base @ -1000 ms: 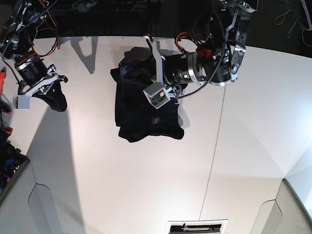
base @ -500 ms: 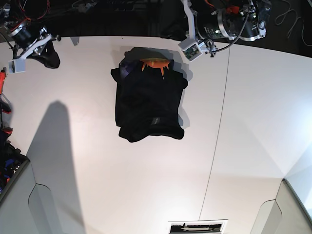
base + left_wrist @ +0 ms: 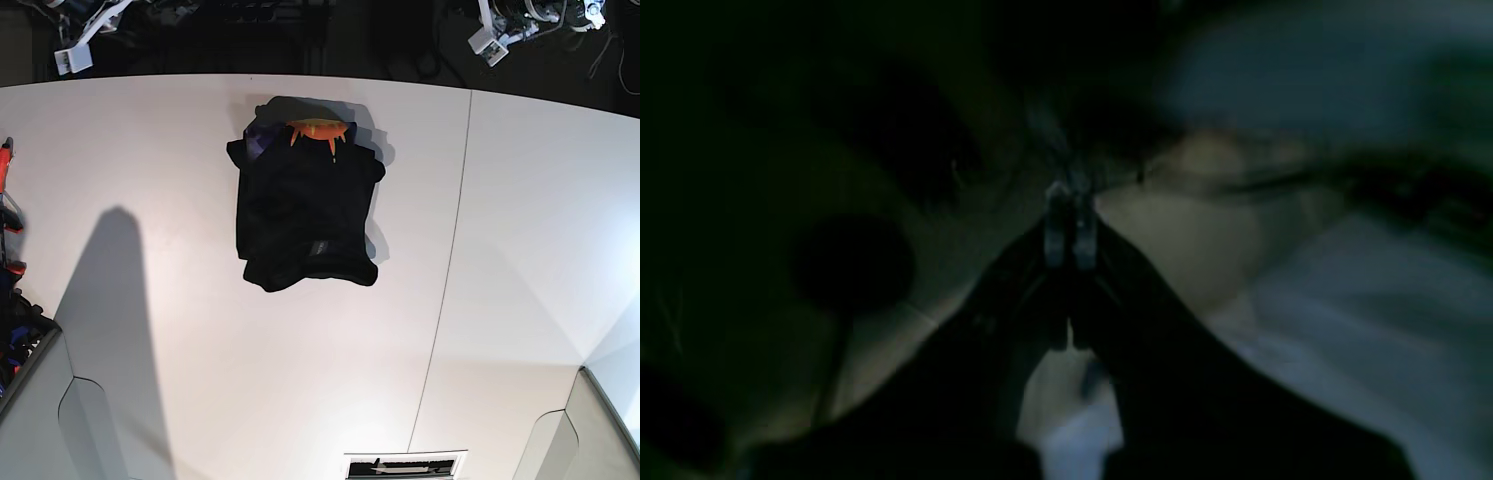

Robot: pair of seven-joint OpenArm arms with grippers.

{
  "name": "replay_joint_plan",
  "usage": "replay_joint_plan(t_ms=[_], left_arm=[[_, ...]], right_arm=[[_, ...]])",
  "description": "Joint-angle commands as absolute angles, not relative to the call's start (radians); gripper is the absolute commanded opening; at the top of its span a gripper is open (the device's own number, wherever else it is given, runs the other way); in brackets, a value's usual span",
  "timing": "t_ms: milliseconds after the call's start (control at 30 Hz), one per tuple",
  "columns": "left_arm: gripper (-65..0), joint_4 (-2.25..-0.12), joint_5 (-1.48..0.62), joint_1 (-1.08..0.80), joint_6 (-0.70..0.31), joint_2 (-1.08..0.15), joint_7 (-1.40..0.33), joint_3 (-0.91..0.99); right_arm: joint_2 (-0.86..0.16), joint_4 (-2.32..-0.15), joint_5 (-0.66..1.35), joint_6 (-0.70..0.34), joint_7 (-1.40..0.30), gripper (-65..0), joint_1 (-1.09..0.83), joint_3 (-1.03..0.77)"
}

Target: Layout the t-shirt on the table in an organized manner, then fold the t-shirt properly

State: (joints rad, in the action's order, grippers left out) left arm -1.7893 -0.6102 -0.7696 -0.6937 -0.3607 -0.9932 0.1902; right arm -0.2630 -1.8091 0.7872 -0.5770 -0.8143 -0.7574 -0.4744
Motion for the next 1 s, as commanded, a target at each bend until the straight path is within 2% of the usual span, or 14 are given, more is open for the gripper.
replay_joint_plan(t_ms=[0, 133, 267, 433, 500, 600, 667, 967], left_arm=[[-65.0, -1.739, -0.600, -0.771, -0.698, -0.369, -0.958, 0.195], [-65.0, -1.444, -0.500, -0.722, -0.698, -0.370, -0.887, 0.195], [-65.0, -1.165, -0.493, -0.636, -0.690, -0.386, -0.882, 0.195], [-65.0, -0.904, -0.477, -0.515, -0.688, -0.388, -0.778, 0.169], [-65.0, -0.823, -0.432, -0.460, -0.647, -0.386, -0.732, 0.123], [-65.0, -0.730, -0.361, -0.373, -0.547, -0.369, -0.721, 0.031], [-65.0, -0.693, -0.332, -0.322, -0.518, -0.350, -0.717, -0.025], [-65.0, -0.646, -0.320, -0.159, -0.516, -0.297, -0.706, -0.191]], right_arm=[[-0.271, -1.791, 0.779, -0.583, -0.796, -65.0, -0.765, -0.450], [-0.271, -1.620, 0.650, -0.579, -0.728, -65.0, -0.759, -0.304], [-0.271, -1.410, 0.522, -0.571, -0.726, -65.0, -0.715, -0.165], [-0.271, -1.129, 0.355, -0.536, -0.725, -65.0, -0.582, -0.056], [-0.271, -1.028, 0.326, -0.534, -0.717, -65.0, -0.512, -0.036], [-0.271, -0.913, 0.322, -0.528, -0.707, -65.0, -0.409, -0.025], [-0.272, -0.874, 0.321, -0.515, -0.711, -65.0, -0.356, -0.024], [-0.269, -0.894, 0.321, -0.498, -0.711, -65.0, -0.292, -0.024]])
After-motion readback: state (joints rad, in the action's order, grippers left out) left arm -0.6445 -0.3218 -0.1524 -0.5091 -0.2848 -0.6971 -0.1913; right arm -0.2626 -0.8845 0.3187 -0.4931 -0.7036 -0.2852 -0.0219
